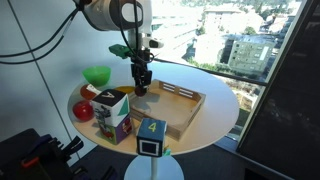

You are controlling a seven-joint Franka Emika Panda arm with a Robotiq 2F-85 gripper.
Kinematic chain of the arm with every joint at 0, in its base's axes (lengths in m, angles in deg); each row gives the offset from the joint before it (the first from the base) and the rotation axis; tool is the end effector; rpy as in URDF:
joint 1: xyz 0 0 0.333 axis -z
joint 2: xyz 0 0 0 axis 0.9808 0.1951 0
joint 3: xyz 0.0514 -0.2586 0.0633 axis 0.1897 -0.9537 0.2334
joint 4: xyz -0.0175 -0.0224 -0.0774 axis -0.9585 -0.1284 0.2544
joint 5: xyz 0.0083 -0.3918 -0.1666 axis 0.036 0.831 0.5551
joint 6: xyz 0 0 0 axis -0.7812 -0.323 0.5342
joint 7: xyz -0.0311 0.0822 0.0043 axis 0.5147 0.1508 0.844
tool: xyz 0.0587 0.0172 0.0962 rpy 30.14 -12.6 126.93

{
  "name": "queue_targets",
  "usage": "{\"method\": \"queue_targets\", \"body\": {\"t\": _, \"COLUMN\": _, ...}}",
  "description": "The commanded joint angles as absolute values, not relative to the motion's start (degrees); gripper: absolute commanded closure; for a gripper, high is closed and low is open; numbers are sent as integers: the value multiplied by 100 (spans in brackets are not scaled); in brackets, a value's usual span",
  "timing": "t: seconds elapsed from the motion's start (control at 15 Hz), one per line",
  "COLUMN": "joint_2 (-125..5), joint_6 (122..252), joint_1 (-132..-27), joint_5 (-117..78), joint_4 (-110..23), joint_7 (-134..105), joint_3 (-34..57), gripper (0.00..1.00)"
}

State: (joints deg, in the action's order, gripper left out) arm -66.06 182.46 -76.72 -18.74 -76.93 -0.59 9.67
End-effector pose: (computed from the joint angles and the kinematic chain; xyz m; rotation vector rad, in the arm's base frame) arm 0.5485 -0.0754 0.2170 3.0037 -0.6215 -0.1544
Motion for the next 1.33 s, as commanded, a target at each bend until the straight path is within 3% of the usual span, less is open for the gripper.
{"method": "queue_targets", "body": {"t": 0.0, "joint_2": -6615, "joint_6": 18530, "joint_1": -7596, "joint_5": -1985, "joint_4": -7825, "joint_7": -65, "joint_3": 925, "gripper": 66}}
{"method": "queue_targets", "body": {"t": 1.0, "joint_2": -6338, "joint_6": 19010, "joint_1": -7596, "joint_5": -2076, "joint_4": -7962, "joint_7": -208, "joint_3": 936, "gripper": 66}}
{"method": "queue_targets", "body": {"t": 1.2, "joint_2": -6297, "joint_6": 19033, "joint_1": -7617, "joint_5": -2091, "joint_4": -7958, "joint_7": -220, "joint_3": 951, "gripper": 23}}
{"method": "queue_targets", "body": {"t": 1.27, "joint_2": -6289, "joint_6": 19037, "joint_1": -7622, "joint_5": -2098, "joint_4": -7957, "joint_7": -225, "joint_3": 958, "gripper": 16}}
